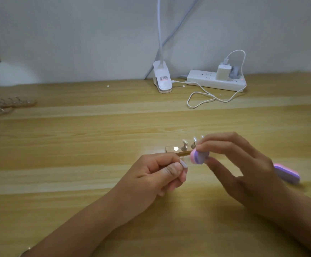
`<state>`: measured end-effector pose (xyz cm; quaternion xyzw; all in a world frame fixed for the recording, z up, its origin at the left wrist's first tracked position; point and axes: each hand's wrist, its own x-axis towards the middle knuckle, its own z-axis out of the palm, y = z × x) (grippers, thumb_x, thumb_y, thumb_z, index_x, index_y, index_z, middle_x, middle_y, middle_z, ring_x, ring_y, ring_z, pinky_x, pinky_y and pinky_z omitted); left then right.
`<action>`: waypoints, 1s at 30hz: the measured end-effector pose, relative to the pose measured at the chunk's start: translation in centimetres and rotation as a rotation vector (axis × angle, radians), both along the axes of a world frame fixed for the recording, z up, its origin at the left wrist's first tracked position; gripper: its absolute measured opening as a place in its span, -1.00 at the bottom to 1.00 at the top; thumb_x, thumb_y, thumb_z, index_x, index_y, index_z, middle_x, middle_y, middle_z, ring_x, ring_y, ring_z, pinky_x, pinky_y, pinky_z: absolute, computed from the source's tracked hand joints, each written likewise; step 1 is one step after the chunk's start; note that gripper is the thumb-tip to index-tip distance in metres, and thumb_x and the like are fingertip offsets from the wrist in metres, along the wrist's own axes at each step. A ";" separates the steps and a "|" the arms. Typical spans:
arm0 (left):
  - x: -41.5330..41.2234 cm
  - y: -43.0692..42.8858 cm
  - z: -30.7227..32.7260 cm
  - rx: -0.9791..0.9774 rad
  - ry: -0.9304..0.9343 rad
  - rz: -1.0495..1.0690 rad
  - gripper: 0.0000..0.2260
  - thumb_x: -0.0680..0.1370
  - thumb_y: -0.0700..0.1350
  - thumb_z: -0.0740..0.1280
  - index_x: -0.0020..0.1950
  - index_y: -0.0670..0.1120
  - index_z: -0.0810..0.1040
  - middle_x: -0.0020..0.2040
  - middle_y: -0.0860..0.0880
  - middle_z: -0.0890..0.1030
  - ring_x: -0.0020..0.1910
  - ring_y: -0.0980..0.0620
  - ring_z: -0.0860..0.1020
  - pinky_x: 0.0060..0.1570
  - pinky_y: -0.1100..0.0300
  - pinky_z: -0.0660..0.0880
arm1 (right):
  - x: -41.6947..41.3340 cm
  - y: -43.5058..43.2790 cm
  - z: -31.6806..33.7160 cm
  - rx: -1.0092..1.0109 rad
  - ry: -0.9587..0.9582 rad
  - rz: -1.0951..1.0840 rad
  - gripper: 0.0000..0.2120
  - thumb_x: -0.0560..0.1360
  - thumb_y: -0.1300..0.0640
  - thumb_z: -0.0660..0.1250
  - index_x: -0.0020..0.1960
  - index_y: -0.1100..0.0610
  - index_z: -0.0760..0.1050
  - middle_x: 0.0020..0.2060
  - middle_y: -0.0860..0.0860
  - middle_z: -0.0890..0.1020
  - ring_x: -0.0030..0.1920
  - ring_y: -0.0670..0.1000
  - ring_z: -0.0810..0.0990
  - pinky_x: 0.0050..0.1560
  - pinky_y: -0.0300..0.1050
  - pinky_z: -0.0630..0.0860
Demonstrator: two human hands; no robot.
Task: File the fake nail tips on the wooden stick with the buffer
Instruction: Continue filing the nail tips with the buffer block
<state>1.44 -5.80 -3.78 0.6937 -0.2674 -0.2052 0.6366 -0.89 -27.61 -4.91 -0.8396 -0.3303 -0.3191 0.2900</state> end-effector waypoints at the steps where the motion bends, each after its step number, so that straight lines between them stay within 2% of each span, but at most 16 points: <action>1: 0.0 -0.1 0.0 0.004 -0.002 0.006 -0.77 0.56 -0.09 0.20 -0.26 0.01 0.55 -0.40 0.07 0.43 -0.40 0.14 0.32 -0.39 0.37 0.28 | -0.3 0.4 0.0 0.026 -0.004 0.028 -0.84 0.56 0.33 0.32 0.11 0.24 0.60 0.06 0.10 0.62 0.10 0.05 0.62 0.16 -0.09 0.52; 4: -0.1 -0.2 -0.2 0.028 -0.014 0.045 -0.77 0.56 -0.07 0.20 -0.27 0.06 0.54 -0.37 0.09 0.44 -0.38 0.16 0.36 -0.37 0.36 0.33 | -1.1 2.0 -0.6 -0.067 -0.078 0.116 -0.74 0.52 0.44 0.34 0.16 0.23 0.56 0.10 0.10 0.61 0.12 0.09 0.60 0.20 -0.09 0.49; 6: -0.2 -0.3 -0.2 0.012 -0.009 0.031 -0.77 0.57 -0.08 0.19 -0.26 0.03 0.53 -0.38 0.08 0.43 -0.39 0.15 0.35 -0.37 0.36 0.31 | -0.8 1.7 -0.6 -0.115 -0.104 0.070 -0.72 0.46 0.50 0.36 0.12 0.28 0.61 0.06 0.14 0.63 0.10 0.11 0.60 0.19 -0.07 0.50; 10: 0.0 -0.1 -0.1 -0.019 0.024 0.021 -0.78 0.56 -0.10 0.19 -0.25 -0.02 0.54 -0.40 0.06 0.41 -0.40 0.14 0.31 -0.40 0.37 0.27 | -0.1 0.4 -0.1 -0.007 -0.071 -0.057 -0.81 0.52 0.42 0.34 0.08 0.25 0.62 0.05 0.10 0.62 0.11 0.05 0.60 0.18 -0.08 0.51; 12: 0.0 -0.1 -0.2 -0.021 0.024 0.020 -0.77 0.56 -0.09 0.19 -0.27 0.01 0.53 -0.40 0.06 0.41 -0.40 0.13 0.30 -0.40 0.35 0.26 | -0.4 1.0 -0.3 0.011 -0.057 0.006 -0.80 0.55 0.39 0.33 0.12 0.22 0.58 0.07 0.09 0.61 0.13 0.05 0.60 0.19 -0.10 0.50; 15: -0.1 -0.1 -0.2 -0.014 0.020 0.015 -0.76 0.57 -0.08 0.20 -0.28 0.04 0.52 -0.39 0.07 0.41 -0.39 0.12 0.30 -0.39 0.34 0.26 | -0.6 1.5 -0.7 -0.089 -0.063 0.074 -0.78 0.54 0.42 0.32 0.14 0.23 0.58 0.06 0.12 0.62 0.11 0.07 0.59 0.19 -0.11 0.49; 19: 0.1 -0.1 -0.3 -0.034 0.040 0.021 -0.78 0.57 -0.10 0.19 -0.24 -0.02 0.53 -0.40 0.05 0.40 -0.40 0.10 0.26 -0.42 0.33 0.21 | 0.2 0.0 -0.1 -0.019 -0.002 -0.035 -0.85 0.56 0.34 0.31 0.09 0.29 0.60 0.05 0.12 0.62 0.09 0.09 0.62 0.14 -0.01 0.54; 21: 0.1 -0.1 -0.4 -0.026 0.049 0.009 -0.78 0.57 -0.08 0.19 -0.25 0.00 0.54 -0.40 0.05 0.40 -0.39 0.10 0.27 -0.41 0.32 0.22 | -0.2 0.5 0.0 0.027 -0.006 0.006 -0.84 0.55 0.35 0.33 0.10 0.28 0.60 0.06 0.12 0.62 0.11 0.08 0.62 0.16 -0.03 0.54; 24: 0.0 0.0 -0.5 -0.024 0.090 -0.050 -0.78 0.59 -0.05 0.19 -0.22 0.01 0.53 -0.38 0.07 0.41 -0.37 0.10 0.28 -0.38 0.32 0.24 | -0.7 1.4 -0.5 -0.044 -0.021 0.099 -0.78 0.51 0.44 0.35 0.12 0.27 0.60 0.07 0.12 0.61 0.11 0.07 0.60 0.16 -0.08 0.51; 28: 0.1 0.3 -0.4 -0.077 0.167 -0.117 -0.78 0.60 -0.07 0.17 -0.20 -0.02 0.52 -0.37 0.06 0.42 -0.36 0.11 0.28 -0.38 0.28 0.21 | 0.1 0.1 -0.2 -0.030 -0.019 0.007 -0.80 0.50 0.42 0.37 0.10 0.28 0.60 0.05 0.11 0.61 0.11 0.05 0.61 0.14 -0.03 0.53; 30: 0.2 0.2 -0.4 -0.085 0.172 -0.123 -0.79 0.60 -0.05 0.19 -0.20 -0.01 0.52 -0.37 0.06 0.43 -0.36 0.11 0.29 -0.38 0.31 0.23 | -0.2 0.4 -0.3 -0.008 -0.059 0.038 -0.78 0.53 0.41 0.35 0.15 0.24 0.57 0.08 0.08 0.59 0.13 0.04 0.60 0.17 -0.08 0.51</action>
